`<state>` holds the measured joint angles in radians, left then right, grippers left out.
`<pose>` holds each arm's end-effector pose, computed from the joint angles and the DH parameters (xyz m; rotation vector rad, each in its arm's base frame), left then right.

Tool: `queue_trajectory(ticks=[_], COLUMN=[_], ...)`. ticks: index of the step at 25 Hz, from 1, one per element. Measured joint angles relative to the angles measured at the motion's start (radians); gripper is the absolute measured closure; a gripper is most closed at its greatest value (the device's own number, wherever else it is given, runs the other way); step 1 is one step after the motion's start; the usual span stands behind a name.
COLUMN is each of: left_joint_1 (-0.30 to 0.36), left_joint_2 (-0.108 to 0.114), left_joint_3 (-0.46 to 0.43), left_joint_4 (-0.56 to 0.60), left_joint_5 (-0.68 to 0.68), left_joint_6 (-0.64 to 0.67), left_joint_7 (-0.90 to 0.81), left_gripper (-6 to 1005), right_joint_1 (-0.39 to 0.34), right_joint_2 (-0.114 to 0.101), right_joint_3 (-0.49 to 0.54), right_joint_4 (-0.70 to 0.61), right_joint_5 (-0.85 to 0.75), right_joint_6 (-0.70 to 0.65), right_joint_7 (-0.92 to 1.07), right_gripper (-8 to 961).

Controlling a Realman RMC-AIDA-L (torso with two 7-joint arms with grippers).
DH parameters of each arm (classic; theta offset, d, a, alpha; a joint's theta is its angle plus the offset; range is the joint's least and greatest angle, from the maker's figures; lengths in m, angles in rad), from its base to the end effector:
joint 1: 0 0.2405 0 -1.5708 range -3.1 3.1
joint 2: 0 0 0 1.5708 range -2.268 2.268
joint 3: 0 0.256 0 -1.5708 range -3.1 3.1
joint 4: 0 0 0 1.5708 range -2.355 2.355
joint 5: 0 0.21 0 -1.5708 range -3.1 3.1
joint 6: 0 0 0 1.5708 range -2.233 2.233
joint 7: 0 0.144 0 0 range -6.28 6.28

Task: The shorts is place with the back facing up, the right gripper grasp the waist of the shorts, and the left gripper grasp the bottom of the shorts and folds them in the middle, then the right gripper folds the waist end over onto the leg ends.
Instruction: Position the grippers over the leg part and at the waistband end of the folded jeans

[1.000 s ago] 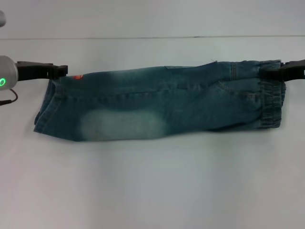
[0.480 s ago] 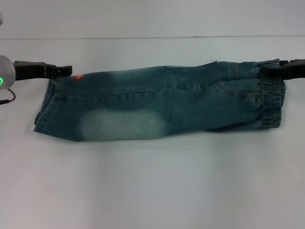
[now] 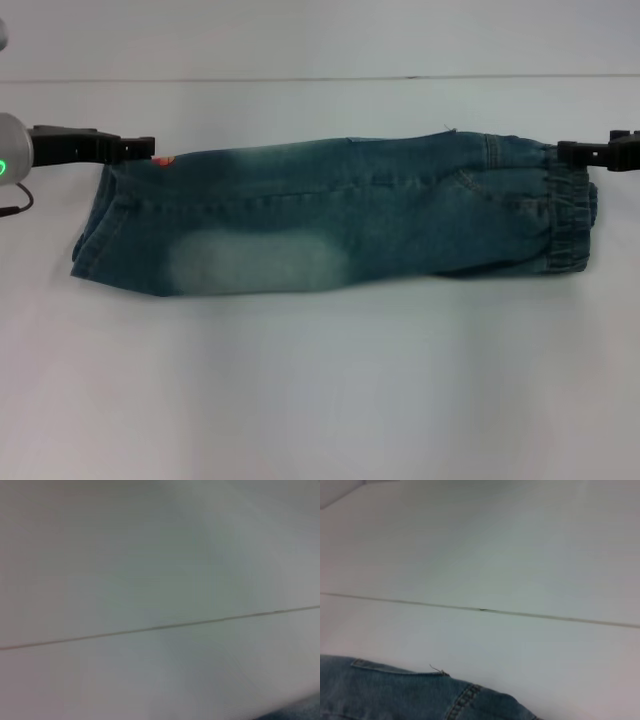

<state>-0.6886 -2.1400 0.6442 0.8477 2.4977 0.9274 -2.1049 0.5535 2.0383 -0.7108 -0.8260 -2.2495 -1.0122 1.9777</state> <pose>-0.2787 0.4264 0.0332 -2.0790 -1.0982 -0.1932 0.3146 0.4007 0.0642 -2.0981 1.0975 0.2760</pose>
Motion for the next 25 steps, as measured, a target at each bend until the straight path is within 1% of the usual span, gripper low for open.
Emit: queue_trajectory(ticks=[3, 9, 11, 14, 15, 16, 22, 25], left_joint_1=[0.000, 0.007, 0.011, 0.014, 0.014, 0.014, 0.017, 0.015], left_joint_2=[-0.001, -0.009, -0.010, -0.018, -0.020, -0.022, -0.017, -0.017], left_joint_3=[0.000, 0.009, 0.009, 0.009, 0.009, 0.010, 0.011, 0.011], left_joint_4=[0.004, 0.047, 0.067, 0.107, 0.116, 0.126, 0.134, 0.131], left_joint_5=[0.002, 0.000, -0.009, -0.016, -0.019, -0.022, -0.094, -0.120], left_joint_6=[0.008, 0.077, 0.124, 0.205, 0.223, 0.244, 0.340, 0.364], left_joint_7=[-0.001, -0.001, -0.002, -0.001, 0.000, 0.001, 0.019, 0.025], left_gripper=[111, 112, 112, 112, 111, 111, 112, 112], right_joint_1=[-0.018, -0.047, -0.067, -0.106, -0.132, -0.132, -0.201, -0.215], right_joint_2=[0.013, 0.025, 0.026, 0.026, 0.026, 0.026, 0.030, 0.032], right_joint_3=[0.004, 0.045, 0.050, 0.052, 0.055, 0.055, 0.085, 0.097], right_joint_4=[-0.030, -0.044, -0.044, -0.044, -0.046, -0.046, -0.046, -0.039], right_joint_5=[0.002, 0.034, 0.074, 0.143, 0.185, 0.185, 0.265, 0.271], right_joint_6=[-0.010, -0.078, -0.103, -0.137, -0.156, -0.156, -0.193, -0.197], right_joint_7=[0.004, 0.007, -0.006, -0.031, -0.040, -0.040, -0.084, -0.100], right_gripper=[28, 25, 26, 28, 29, 29, 32, 33])
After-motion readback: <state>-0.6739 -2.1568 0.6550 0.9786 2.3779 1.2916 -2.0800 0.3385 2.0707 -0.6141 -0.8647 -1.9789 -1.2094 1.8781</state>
